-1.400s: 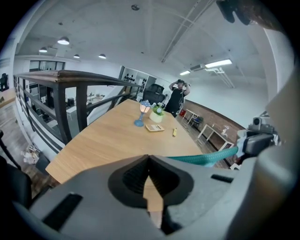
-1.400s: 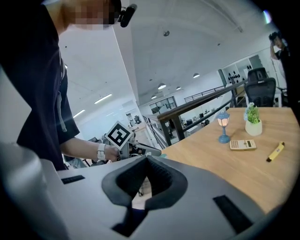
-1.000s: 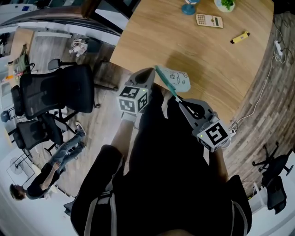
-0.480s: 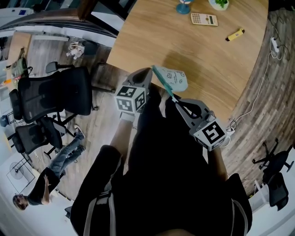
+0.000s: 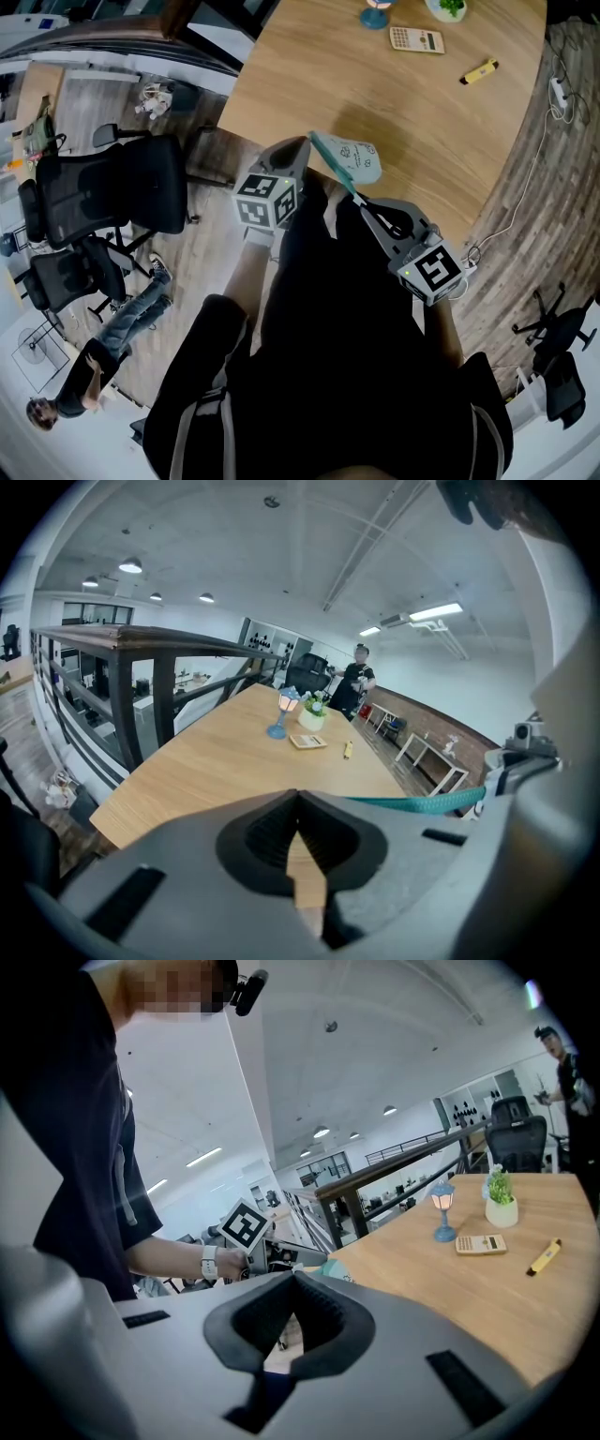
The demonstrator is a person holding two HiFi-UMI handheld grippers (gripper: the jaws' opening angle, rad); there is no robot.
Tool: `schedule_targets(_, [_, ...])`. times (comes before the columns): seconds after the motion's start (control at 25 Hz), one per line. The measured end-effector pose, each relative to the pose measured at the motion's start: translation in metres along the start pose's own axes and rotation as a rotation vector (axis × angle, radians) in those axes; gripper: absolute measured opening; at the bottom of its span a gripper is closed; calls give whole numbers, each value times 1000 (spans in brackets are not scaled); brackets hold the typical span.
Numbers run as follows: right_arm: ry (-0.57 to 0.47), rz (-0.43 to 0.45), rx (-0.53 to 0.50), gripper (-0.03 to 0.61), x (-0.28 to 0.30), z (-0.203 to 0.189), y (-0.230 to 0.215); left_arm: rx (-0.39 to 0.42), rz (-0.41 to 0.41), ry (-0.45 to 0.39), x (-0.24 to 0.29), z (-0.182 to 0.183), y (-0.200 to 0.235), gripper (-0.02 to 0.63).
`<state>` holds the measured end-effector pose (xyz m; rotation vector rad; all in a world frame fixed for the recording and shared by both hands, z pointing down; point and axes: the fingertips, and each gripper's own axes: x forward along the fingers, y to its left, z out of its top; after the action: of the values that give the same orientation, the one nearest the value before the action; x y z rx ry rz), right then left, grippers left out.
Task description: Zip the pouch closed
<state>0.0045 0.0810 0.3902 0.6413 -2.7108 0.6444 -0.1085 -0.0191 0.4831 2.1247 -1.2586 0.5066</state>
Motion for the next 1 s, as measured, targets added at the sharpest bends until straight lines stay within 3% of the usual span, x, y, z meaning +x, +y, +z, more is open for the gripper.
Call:
schedule_targets(0.36, [-15, -10, 6, 14, -2, 2, -3, -3, 1, -12, -1, 2, -1, 2])
schedule_targets(0.6, [-58, -64, 13, 15, -9, 8, -17, 11, 2, -36, -4, 10, -4, 2])
schedule_targets(1.0, [-201, -399, 51, 15, -55, 24, -83, 72, 24, -211, -23, 55, -21, 2])
